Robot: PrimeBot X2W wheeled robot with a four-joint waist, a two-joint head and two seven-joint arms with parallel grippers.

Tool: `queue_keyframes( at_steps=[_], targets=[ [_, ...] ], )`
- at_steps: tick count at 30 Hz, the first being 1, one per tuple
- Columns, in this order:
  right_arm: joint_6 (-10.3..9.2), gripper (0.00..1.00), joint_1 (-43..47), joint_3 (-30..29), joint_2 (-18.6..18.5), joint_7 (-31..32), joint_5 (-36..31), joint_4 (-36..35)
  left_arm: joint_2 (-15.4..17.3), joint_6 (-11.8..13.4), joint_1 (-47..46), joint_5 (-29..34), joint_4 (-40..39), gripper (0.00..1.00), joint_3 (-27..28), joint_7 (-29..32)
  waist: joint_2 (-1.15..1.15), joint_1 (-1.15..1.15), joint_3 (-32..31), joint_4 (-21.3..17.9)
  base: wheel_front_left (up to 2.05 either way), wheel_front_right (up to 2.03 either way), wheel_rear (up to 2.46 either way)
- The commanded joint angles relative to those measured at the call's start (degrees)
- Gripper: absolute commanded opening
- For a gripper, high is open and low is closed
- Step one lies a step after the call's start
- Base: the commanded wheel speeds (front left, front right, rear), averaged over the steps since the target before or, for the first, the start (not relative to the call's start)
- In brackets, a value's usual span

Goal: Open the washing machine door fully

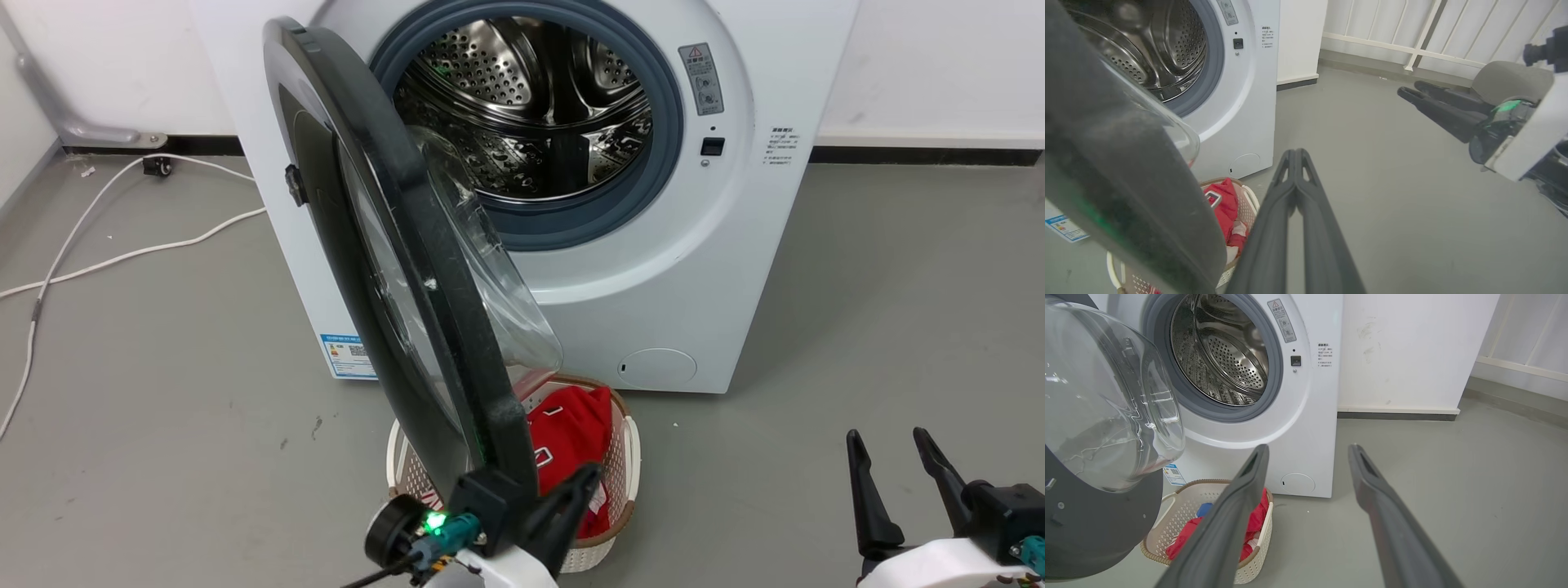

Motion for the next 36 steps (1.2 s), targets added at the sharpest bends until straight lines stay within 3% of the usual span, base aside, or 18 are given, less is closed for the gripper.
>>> queue_keyframes(
  at_steps=[1, 8, 20, 36],
  targets=[
    [-0.01, 1.0, -0.74, 0.02, 0.1, 0.0, 0.03, 0.06, -0.15, 0.59, -0.94, -0.05, 1.29, 0.0, 0.81, -0.83, 0.0, 0.0, 0.08, -0.13, 0.0, 0.0, 0.0],
    [-0.01, 1.0, -0.51, -0.1, 0.1, 0.18, 0.0, 0.05, 0.09, 2.74, -2.25, 0.13, 6.11, 0.0, 3.98, -3.78, 0.0, 0.0, 0.14, -0.35, 0.0, 0.0, 0.0],
    [-0.01, 1.0, -0.7, -0.51, 0.1, -0.1, 0.12, 0.2, 1.08, 5.44, -1.95, 0.59, 7.53, 0.0, 6.12, -5.45, 0.0, 0.0, 0.53, 1.53, 0.0, 0.0, 0.0],
    [-0.01, 1.0, -0.85, -1.42, 0.1, -1.02, 1.11, 0.85, 3.51, 9.41, 1.91, 0.36, 2.25, 0.0, 9.63, -7.33, 0.0, 0.0, 1.07, 10.2, 0.0, 0.0, 0.0]
  ],
)
